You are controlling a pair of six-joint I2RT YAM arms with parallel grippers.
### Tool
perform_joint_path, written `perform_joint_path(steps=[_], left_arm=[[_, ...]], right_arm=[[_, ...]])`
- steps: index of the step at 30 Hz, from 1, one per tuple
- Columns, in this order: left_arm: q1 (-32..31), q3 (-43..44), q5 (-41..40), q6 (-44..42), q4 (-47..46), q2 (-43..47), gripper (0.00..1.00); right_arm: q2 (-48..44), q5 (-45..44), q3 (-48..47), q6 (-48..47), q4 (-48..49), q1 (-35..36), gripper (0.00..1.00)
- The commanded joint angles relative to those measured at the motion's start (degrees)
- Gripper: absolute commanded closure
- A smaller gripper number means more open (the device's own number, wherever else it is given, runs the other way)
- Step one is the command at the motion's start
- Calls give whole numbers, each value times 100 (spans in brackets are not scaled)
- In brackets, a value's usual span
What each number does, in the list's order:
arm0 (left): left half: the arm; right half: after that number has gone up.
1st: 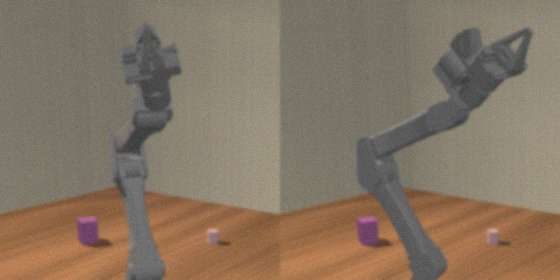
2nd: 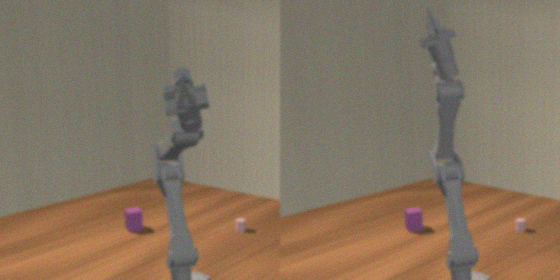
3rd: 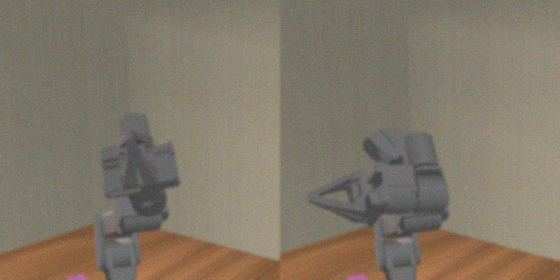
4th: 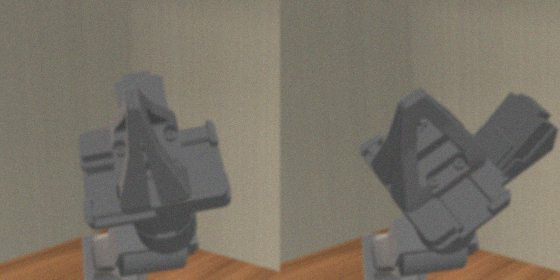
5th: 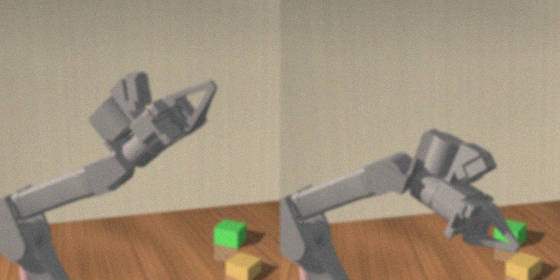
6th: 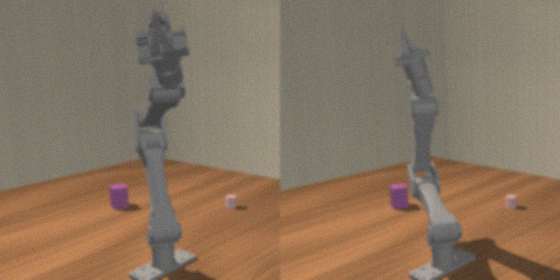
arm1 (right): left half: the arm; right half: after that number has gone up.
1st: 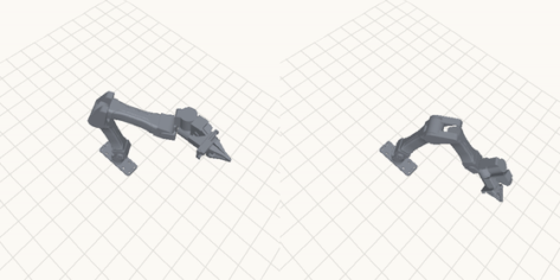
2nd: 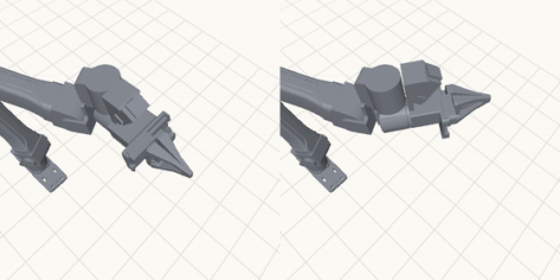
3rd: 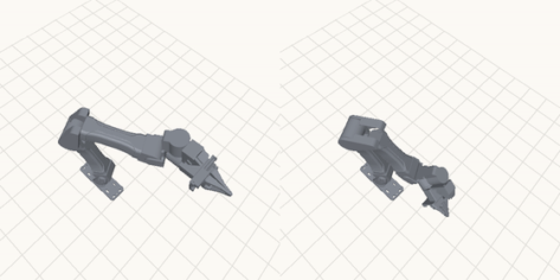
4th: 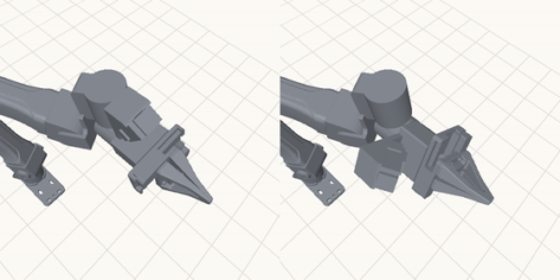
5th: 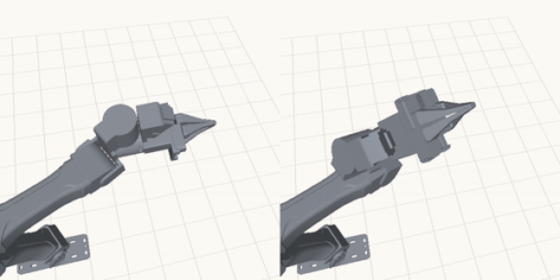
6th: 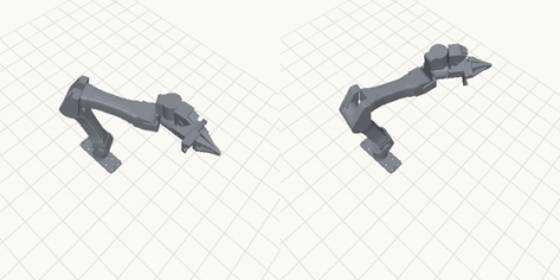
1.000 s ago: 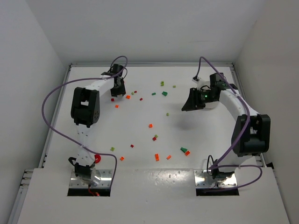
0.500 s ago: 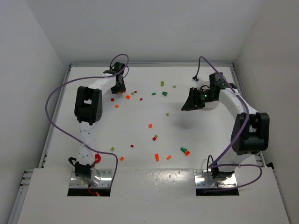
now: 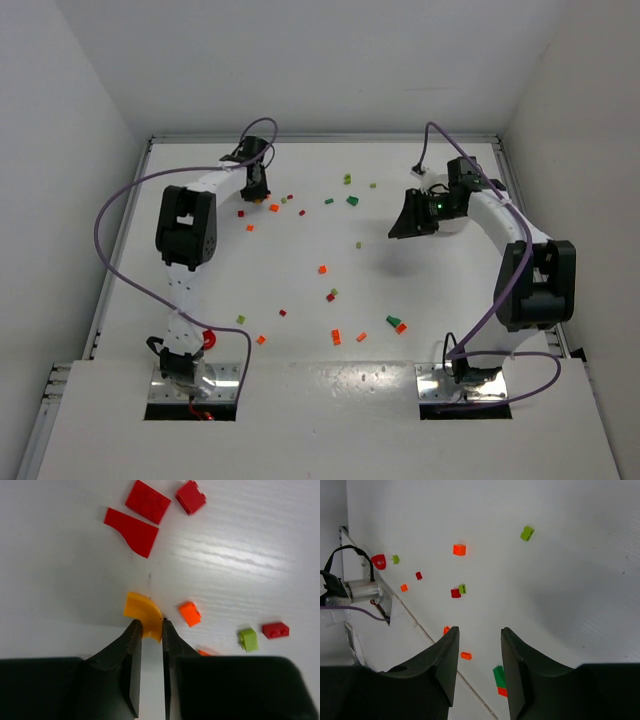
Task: Sort the legos into containers by color
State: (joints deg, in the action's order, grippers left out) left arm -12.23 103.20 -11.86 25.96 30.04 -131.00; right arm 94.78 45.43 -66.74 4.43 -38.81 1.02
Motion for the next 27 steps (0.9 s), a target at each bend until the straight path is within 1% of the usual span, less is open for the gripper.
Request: perform_joint_path(steps=[1,2,5,9,11,13,14,15,16,17,18,19,21,27], left_arm=[[-131,-614,788,-230,11,512,100],[-183,-738,886,-301,-129,845,100],[-245,-1125,1053,-381,-261,1356,100],[-552,-1740,1107,-653,-718,2314,100],[-771,-2171,1326,-793,-894,2848,100],[-1043,-2539,1458,-969,-1088,3149,100],[-1132,-2655,1510,-1030,-1149,3290,100],[-1220,-2786,1572,-1101,-1306,3570,100],[-1386,-3049,1642,-1232,-1404,3712,100],[-1466,-3173,1643,-1303,-1500,3844,100],[-1545,-3296,1704,-1425,-1675,4080,100],[-1711,-3419,1704,-1427,-1755,4187,100],[-1853,-3675,1704,-1506,-1870,4337,100],[-2169,-3781,2073,-1892,-1923,4452,100]], right_arm=[[-206,106,109,58,172,30,61],[-275,159,239,119,233,30,61],[-407,369,416,339,461,30,61],[-408,590,355,463,514,30,61],[-408,738,355,532,514,30,61],[-469,800,355,699,698,30,59],[-469,931,416,857,777,30,57],[-469,1020,416,936,891,30,57],[-469,1151,416,989,892,30,54],[-348,1213,416,1051,945,100,49],[-286,1275,355,1156,1015,101,48],[-215,1406,268,1227,1015,161,48],[-14,1530,180,1437,1129,162,47],[242,2013,-111,1789,1401,329,40]])
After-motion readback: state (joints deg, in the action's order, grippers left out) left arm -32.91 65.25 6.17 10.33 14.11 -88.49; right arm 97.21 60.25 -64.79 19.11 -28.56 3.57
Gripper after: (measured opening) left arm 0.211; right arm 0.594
